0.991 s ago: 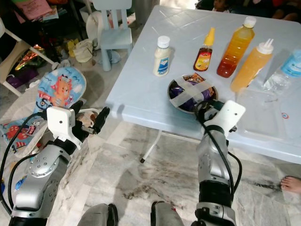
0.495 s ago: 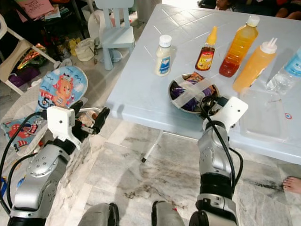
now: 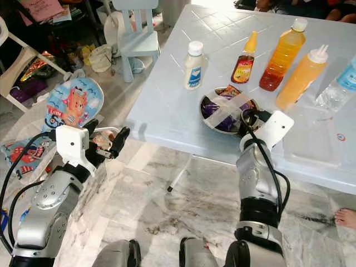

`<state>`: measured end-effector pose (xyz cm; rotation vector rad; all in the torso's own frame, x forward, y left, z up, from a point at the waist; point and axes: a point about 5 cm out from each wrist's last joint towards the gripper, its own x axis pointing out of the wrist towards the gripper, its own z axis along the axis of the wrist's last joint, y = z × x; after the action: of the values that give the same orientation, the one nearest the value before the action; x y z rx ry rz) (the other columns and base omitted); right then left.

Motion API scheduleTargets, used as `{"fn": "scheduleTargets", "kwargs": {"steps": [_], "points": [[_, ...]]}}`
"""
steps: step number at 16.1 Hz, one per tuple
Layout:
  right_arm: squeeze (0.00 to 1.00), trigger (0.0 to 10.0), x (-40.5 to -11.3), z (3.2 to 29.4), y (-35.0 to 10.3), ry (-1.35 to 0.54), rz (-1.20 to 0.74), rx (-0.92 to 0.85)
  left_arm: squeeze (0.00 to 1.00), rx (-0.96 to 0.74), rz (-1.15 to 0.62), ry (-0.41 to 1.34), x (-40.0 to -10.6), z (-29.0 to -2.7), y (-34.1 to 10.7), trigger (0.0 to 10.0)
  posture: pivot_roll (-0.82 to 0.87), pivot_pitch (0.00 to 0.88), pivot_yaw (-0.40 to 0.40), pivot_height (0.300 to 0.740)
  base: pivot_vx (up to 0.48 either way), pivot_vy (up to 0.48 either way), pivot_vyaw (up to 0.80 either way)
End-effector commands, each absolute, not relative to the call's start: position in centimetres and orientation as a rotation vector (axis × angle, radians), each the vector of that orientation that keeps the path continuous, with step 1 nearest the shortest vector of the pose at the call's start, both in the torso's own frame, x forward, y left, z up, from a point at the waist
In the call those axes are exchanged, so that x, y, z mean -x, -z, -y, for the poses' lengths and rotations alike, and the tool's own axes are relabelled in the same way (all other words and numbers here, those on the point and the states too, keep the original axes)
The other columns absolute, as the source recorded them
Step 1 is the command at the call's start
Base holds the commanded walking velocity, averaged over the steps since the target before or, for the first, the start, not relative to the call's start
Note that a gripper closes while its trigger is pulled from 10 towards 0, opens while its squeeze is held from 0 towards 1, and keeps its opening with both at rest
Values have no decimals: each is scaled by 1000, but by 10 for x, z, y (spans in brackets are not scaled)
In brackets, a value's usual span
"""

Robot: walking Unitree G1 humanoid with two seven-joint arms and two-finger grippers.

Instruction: Restocking fridge

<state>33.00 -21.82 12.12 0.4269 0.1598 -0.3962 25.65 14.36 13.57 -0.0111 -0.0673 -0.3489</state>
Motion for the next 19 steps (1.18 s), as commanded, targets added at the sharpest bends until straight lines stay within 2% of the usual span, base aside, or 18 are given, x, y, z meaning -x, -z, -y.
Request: {"fn": "scheduleTargets", "kwargs": {"steps": [1,4,5,6,7,12,14,15,16,19], "points": [[0,10000,-331,216,-118,370,-202,-461,0,-4,69,359,-256,-143,-137,10000,-3,134,26,740,0,0,0],[0,10000,-335,217,-121,338,-209,-484,0,-8,69,362,-257,-143,-138,10000,-8,133,27,740,0,0,0],[0,6745,-336,215,-121,313,-222,-529,0,-10,68,363,-256,-143,-137,10000,-8,133,27,740,0,0,0],[0,2510,-337,215,-120,316,-234,-531,0,-11,67,363,-256,-143,-137,10000,-8,134,27,740,0,0,0],[0,0,-337,215,-120,317,-238,-559,0,-11,67,363,-256,-143,-137,10000,-8,134,27,740,0,0,0],[0,0,-339,215,-116,287,-297,-603,0,-13,65,363,-256,-143,-137,10000,-8,136,27,740,0,0,0],[0,314,-340,214,-117,264,-302,-611,0,-12,67,366,-257,-142,-137,10000,-12,136,27,740,0,0,0],[0,39,-341,213,-117,256,-309,-618,0,-12,68,366,-257,-141,-137,10000,-12,136,27,740,0,0,0],[0,353,-341,210,-116,232,-324,-617,0,-12,68,367,-257,-141,-137,10000,-16,136,24,740,0,0,0],[0,78,-342,206,-115,223,-341,-662,0,-10,69,364,-257,-140,-136,10000,-14,137,18,740,0,0,0]]}}
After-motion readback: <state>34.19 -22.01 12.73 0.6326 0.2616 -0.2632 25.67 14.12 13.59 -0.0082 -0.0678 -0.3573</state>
